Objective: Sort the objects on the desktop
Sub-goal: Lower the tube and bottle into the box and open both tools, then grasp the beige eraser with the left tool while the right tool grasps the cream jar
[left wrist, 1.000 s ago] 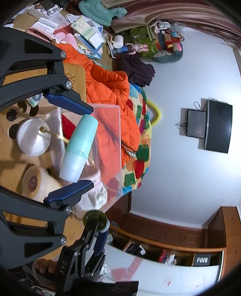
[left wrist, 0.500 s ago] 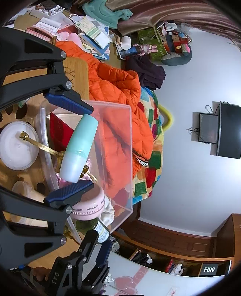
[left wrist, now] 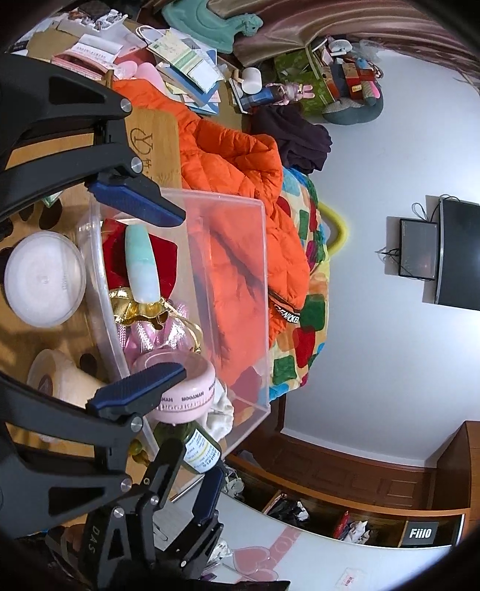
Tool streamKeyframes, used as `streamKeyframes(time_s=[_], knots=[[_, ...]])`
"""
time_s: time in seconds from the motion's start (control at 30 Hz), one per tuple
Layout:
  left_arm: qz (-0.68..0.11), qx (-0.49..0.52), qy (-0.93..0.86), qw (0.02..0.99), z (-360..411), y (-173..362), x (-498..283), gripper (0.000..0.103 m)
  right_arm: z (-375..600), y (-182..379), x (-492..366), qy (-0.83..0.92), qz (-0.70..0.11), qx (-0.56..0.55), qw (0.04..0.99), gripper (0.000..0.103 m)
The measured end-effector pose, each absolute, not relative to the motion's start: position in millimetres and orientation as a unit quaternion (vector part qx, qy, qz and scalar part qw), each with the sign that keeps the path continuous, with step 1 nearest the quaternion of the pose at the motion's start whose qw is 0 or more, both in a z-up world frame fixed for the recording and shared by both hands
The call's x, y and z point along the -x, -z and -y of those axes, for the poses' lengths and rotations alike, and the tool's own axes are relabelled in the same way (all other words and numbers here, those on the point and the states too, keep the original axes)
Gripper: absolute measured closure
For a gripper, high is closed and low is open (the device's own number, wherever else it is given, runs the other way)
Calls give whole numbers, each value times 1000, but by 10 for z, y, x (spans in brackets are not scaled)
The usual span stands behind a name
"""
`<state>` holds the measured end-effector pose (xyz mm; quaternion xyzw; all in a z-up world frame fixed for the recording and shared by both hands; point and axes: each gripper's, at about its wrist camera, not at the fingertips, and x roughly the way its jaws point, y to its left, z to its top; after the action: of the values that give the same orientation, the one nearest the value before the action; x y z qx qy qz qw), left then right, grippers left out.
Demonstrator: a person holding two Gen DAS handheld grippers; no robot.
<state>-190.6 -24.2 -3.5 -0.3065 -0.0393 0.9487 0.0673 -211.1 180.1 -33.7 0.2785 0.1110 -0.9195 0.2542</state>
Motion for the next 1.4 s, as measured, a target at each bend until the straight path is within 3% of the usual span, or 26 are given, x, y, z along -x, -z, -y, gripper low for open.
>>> streamKeyframes(time_s=[0.27,0.47,0.77,1.4], knots=[[31,288,-955,63,221,-116,1713,22,-1888,180,1966,925,-99,-267,250,41],[26,274,-960,60,210,-198,1504,15,-1917,103,1769,931,-102,-255,241,28],[25,270,-961,48,266,-204,1154,12,-1952,67,1489,931,-93,-254,245,21],[30,346,-937,36,284,539,626,12,-1862,528,1260,908,-96,-304,271,20]])
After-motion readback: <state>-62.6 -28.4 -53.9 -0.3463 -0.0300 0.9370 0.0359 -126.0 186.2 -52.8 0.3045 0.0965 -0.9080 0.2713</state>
